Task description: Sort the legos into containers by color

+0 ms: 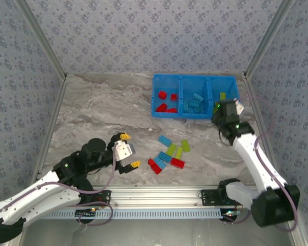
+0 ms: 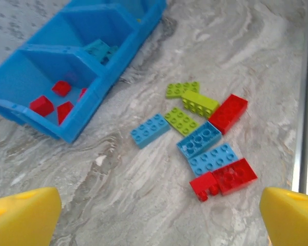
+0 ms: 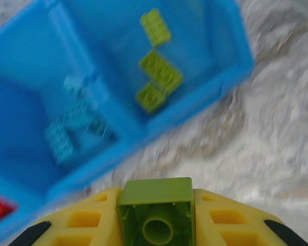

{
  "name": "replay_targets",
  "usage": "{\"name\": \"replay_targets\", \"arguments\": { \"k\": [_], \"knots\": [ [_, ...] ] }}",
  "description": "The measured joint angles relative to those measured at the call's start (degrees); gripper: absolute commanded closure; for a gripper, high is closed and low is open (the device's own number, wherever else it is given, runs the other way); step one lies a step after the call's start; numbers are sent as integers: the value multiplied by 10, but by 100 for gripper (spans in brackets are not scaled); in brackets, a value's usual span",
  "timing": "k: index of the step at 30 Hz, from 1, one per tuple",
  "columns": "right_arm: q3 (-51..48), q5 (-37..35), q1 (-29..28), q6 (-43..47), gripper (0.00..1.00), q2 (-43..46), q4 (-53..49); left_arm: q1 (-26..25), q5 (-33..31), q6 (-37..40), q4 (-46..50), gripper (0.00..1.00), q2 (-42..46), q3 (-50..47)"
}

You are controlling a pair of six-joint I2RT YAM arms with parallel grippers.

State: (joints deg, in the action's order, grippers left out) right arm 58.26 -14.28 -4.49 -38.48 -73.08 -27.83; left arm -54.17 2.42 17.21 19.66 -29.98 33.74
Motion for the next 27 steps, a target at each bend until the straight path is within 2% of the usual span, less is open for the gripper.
{"name": "replay_targets", "arguments": {
  "k": [4,7,9,13,16,19,24,27],
  "knots": [
    [110,22,39,30,67,-174,28,7,-17,-15,-36,1,47,-19],
    [180,35,58,40,54,-267,31,9,-23,-17,-52,1,60,-20],
    [227,41,66,47,48,-315,22,9,-27,-17,-54,1,59,-20],
    [290,47,71,55,45,-353,-4,10,-29,-17,-54,1,57,-20],
    [299,49,70,57,45,-336,-17,10,-29,-17,-54,1,53,-20],
    [270,63,66,57,44,-282,-23,10,-29,-17,-53,1,48,-20],
    [153,103,37,55,41,-105,-30,10,-29,-17,-51,1,47,-20],
    [92,123,-25,55,37,-1,-34,11,-29,-16,-51,1,42,-20]
  ]
}}
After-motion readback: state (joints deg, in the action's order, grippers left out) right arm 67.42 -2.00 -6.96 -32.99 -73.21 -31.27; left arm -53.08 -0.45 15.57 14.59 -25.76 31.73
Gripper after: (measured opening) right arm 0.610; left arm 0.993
